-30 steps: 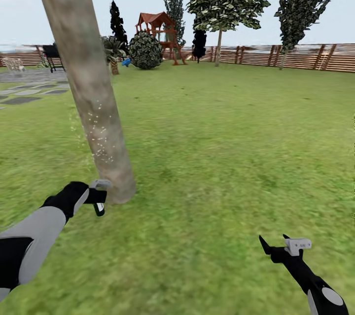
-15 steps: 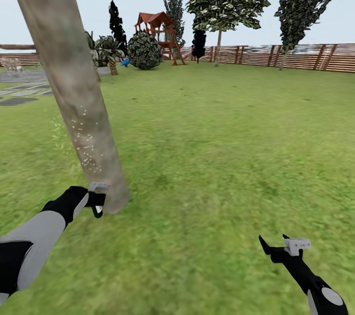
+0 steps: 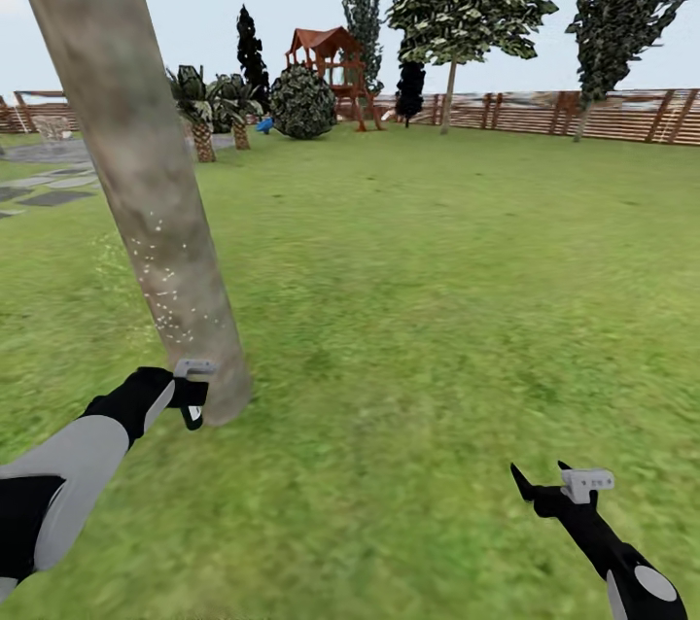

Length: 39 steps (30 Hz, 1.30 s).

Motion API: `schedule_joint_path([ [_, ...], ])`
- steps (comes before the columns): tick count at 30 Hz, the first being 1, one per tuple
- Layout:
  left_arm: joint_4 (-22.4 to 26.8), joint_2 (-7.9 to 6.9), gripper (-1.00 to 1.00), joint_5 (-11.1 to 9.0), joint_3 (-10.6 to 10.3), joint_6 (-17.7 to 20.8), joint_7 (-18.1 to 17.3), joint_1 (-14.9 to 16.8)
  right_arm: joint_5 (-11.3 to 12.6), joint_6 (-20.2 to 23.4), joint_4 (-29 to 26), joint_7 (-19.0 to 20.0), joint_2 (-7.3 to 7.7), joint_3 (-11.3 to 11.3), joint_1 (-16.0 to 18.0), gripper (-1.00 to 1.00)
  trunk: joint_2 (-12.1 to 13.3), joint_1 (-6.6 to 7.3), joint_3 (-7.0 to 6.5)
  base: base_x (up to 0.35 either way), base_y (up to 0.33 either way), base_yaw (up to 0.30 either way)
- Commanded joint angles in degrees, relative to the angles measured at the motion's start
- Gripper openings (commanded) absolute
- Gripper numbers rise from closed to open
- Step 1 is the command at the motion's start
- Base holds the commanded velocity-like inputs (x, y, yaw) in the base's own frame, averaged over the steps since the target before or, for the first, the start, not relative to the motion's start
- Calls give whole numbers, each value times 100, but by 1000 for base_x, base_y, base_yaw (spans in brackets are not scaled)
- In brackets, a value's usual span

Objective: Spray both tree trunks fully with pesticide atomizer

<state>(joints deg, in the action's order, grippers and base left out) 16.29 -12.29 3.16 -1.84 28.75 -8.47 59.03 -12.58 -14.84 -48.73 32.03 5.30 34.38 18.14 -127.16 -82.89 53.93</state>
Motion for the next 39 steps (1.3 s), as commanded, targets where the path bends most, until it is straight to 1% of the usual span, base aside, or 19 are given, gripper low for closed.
schedule_joint_path([
  [1, 12, -2, -100, 36, -18, 26, -26, 4, -60, -41, 3, 22, -3, 24, 5, 100, -2, 1, 0, 0, -271, 225],
  [5, 14, -2, -100, 36, -17, 26, -23, 4, -60, -39, 3, 22, -3, 25, 5, 100, -2, 1, -19, 68, -271, 215],
  [15, 14, -2, -100, 36, -18, 26, -23, 4, -60, -38, 2, 22, -3, 25, 5, 100, -2, 1, -22, 173, -244, 36],
  [29, 14, -2, -100, 36, -13, 26, -23, 4, -60, -40, -1, 22, -3, 25, 5, 100, -2, 1, -49, 187, -233, 259],
  [31, 14, -2, -100, 36, -16, 26, 38, 4, -60, -38, -1, 22, -3, 25, 5, 100, -2, 1, -53, 189, -231, 267],
  [39, 14, -2, -100, 33, -18, 26, 82, 4, -60, -41, -5, 22, -3, 25, 5, 100, -2, 1, -56, 189, -231, 48],
])
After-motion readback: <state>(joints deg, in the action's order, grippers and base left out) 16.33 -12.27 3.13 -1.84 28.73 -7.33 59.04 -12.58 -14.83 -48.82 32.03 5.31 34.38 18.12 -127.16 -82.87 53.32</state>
